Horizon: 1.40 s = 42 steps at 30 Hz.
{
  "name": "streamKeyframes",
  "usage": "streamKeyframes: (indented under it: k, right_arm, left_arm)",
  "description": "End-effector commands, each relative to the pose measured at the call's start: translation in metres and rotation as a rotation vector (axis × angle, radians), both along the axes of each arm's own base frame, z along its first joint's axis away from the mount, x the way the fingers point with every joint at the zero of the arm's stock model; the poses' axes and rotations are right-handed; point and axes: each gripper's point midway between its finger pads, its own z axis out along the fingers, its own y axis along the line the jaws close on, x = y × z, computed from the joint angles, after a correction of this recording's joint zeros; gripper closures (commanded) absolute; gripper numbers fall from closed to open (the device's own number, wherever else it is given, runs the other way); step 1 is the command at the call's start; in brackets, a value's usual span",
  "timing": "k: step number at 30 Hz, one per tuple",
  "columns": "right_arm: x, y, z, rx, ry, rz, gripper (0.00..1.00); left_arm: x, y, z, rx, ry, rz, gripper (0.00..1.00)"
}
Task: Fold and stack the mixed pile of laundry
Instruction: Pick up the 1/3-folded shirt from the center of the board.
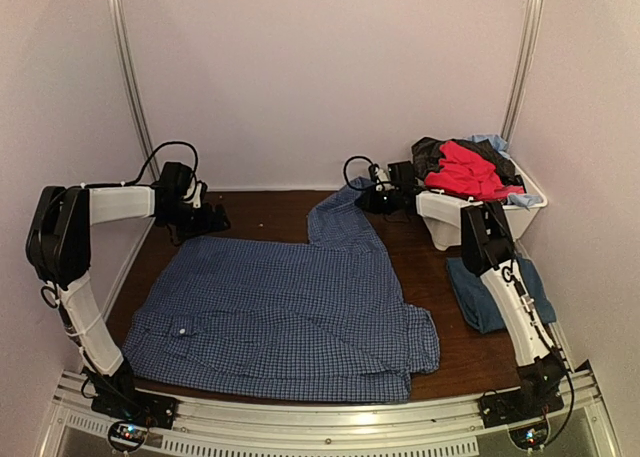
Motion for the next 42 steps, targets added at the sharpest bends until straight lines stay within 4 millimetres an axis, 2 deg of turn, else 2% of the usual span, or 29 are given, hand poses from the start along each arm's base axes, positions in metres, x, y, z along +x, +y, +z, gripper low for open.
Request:
streamKeyframes:
  k: [1, 3, 5, 8, 13, 16, 17, 19, 21, 23, 25, 27, 29, 32, 34, 42]
  right_arm:
    - [-0.027, 0.015, 0.086, 0.037, -0.109, 0.083, 1.0]
    - [-0.048, 0.021, 0.101, 0.042, -0.112, 0.111, 1.0]
    - [-0.073, 0.026, 0.104, 0.032, -0.092, 0.126, 1.0]
    - [-0.111, 0.028, 0.098, 0.037, -0.032, 0.15, 1.0]
    - [-0.184, 0.027, 0.064, 0.016, 0.114, 0.214, 1.0]
    - [-0.231, 0.027, 0.04, -0.007, 0.207, 0.317, 1.0]
    - [-0.244, 0.026, 0.036, -0.019, 0.227, 0.356, 1.0]
    - [-0.26, 0.024, 0.037, -0.036, 0.233, 0.417, 0.92]
    - [-0.258, 0.017, 0.043, -0.066, 0.219, 0.417, 0.74]
    - [-0.238, 0.004, 0.059, -0.079, 0.179, 0.352, 0.58]
    - [-0.208, -0.013, 0.077, -0.075, 0.126, 0.248, 0.53]
    - [-0.178, -0.032, 0.09, -0.096, 0.091, 0.142, 0.51]
    - [-0.152, -0.047, 0.096, -0.151, 0.073, 0.056, 0.47]
    - [-0.118, -0.07, 0.087, -0.287, 0.097, -0.07, 0.46]
    - [-0.111, -0.078, 0.067, -0.359, 0.164, -0.1, 0.46]
    - [-0.109, -0.083, 0.04, -0.356, 0.209, -0.154, 0.47]
  left_arm:
    - [0.007, -0.002, 0.005, -0.012, -0.028, -0.008, 0.02]
    - [0.006, -0.002, 0.006, -0.013, -0.032, -0.005, 0.02]
    - [0.005, -0.002, 0.005, -0.019, -0.032, -0.005, 0.02]
    - [0.003, -0.003, 0.004, -0.024, -0.03, -0.007, 0.02]
    - [0.002, -0.003, 0.002, -0.021, -0.028, -0.01, 0.02]
    - [0.003, -0.003, 0.002, -0.021, -0.029, -0.014, 0.02]
    - [0.003, -0.003, 0.002, -0.021, -0.029, -0.015, 0.02]
    - [0.004, -0.004, 0.001, -0.021, -0.027, -0.015, 0.02]
    - [0.005, -0.005, 0.002, -0.027, -0.029, -0.02, 0.02]
    - [0.005, -0.006, 0.002, -0.033, -0.03, -0.023, 0.02]
    - [0.004, -0.007, 0.003, -0.038, -0.03, -0.025, 0.02]
    - [0.004, -0.008, 0.004, -0.042, -0.03, -0.029, 0.02]
    - [0.003, -0.007, 0.005, -0.039, -0.033, -0.029, 0.02]
    - [0.004, -0.007, 0.007, -0.038, -0.038, -0.026, 0.02]
    - [0.005, -0.006, 0.007, -0.036, -0.038, -0.022, 0.02]
    - [0.004, -0.005, 0.008, -0.032, -0.036, -0.014, 0.02]
